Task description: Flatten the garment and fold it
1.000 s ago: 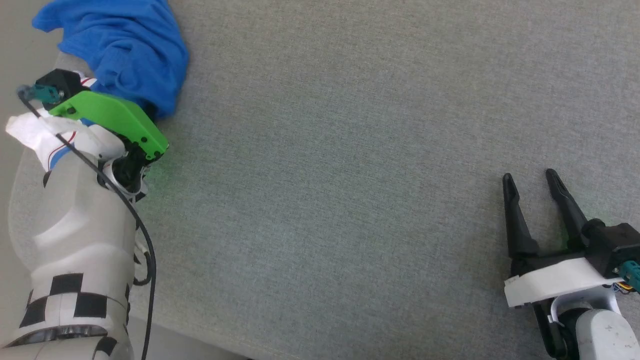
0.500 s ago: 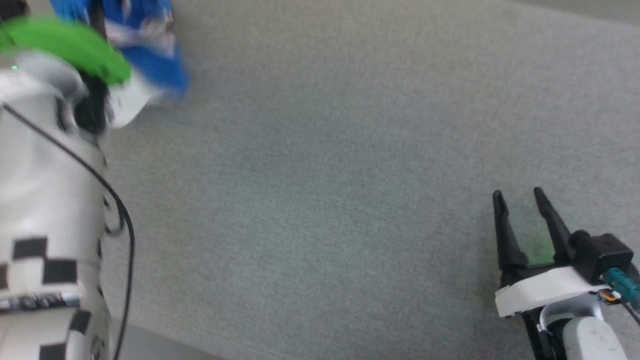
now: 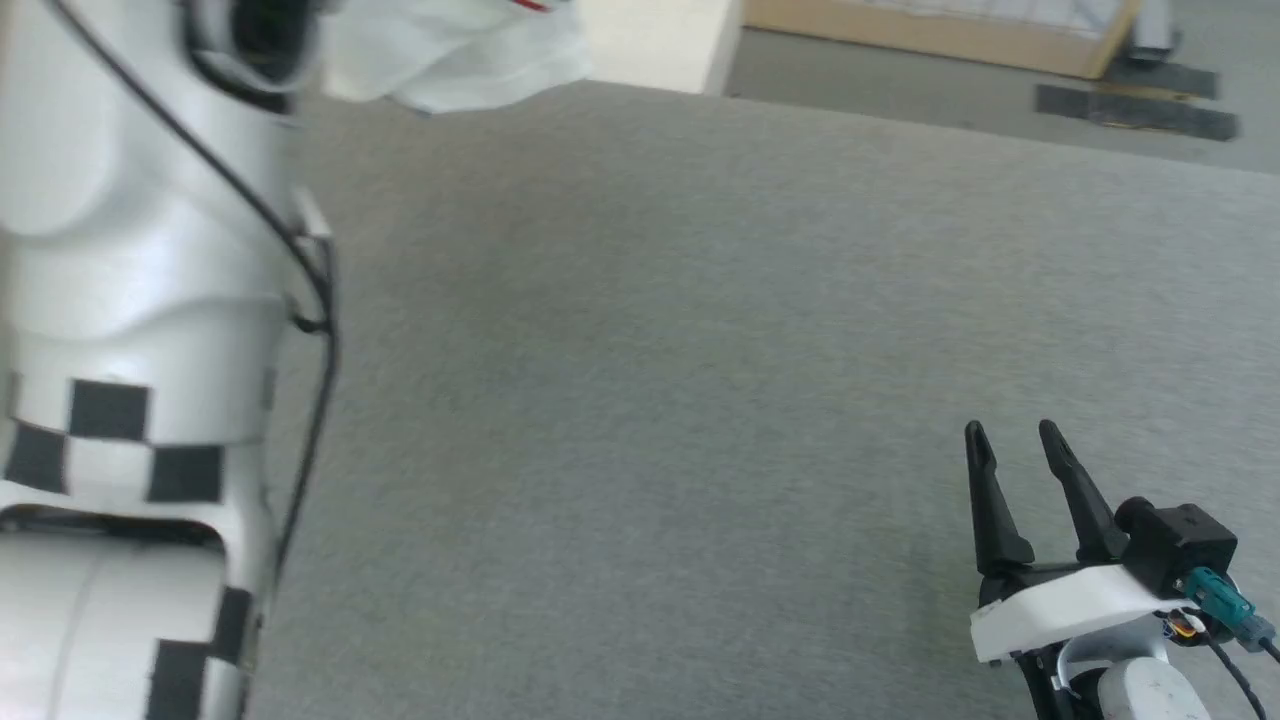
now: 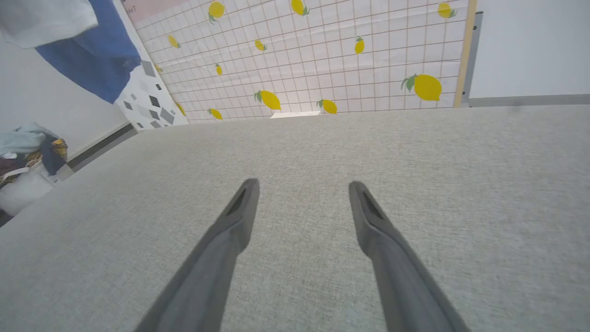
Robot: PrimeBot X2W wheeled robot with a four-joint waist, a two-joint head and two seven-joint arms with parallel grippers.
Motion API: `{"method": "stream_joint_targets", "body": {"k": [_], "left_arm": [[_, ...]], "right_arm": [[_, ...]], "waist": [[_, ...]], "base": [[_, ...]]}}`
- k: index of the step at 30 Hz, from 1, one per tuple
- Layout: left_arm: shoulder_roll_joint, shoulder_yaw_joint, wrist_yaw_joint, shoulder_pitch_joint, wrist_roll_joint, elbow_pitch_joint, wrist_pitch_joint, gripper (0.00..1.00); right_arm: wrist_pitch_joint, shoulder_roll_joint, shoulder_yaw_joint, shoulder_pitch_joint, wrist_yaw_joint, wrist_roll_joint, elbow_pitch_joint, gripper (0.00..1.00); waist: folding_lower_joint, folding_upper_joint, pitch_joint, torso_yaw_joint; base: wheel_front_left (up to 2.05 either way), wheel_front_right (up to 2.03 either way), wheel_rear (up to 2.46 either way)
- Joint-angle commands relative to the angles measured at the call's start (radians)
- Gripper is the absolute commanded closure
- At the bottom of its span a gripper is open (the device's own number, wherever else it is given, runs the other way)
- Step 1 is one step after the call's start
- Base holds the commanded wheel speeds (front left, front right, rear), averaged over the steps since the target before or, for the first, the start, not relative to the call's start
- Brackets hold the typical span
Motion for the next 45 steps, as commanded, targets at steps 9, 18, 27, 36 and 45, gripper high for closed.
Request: {"method": "stream_joint_targets", "body": {"k": [9,18,27,36,45], "left_arm": [[-0.055,-0.218,-0.007,0.272,-0.088,-0.103,0.118,1.00],[-0.070,-0.370,0.000,0.580,-0.087,0.044,0.157,1.00],[-0.098,-0.278,0.035,0.658,-0.183,0.031,0.039,0.00],[0.018,-0.065,0.118,0.735,-0.215,-0.184,-0.159,0.00],[0.133,0.001,0.209,0.981,-0.005,-0.265,-0.497,0.00]], "right_arm": [[-0.022,0.000,-0.053,0.021,-0.002,0.010,0.015,0.00],[-0.026,0.000,-0.059,0.039,-0.002,0.028,0.022,0.00],[-0.028,0.000,-0.066,0.052,-0.002,0.036,0.028,0.00],[-0.028,0.000,-0.069,0.067,-0.002,0.038,0.026,0.00],[-0.028,0.000,-0.065,0.079,-0.002,0.042,0.019,0.00]], "waist": [[0.0000,0.0000,-0.086,-0.216],[0.0000,0.0000,-0.072,-0.292],[0.0000,0.0000,-0.090,-0.275],[0.0000,0.0000,-0.131,-0.243],[0.0000,0.0000,-0.134,-0.233]], "base": [[0.00,0.00,0.00],[0.00,0.00,0.00],[0.00,0.00,0.00],[0.00,0.00,0.00],[0.00,0.00,0.00]]}}
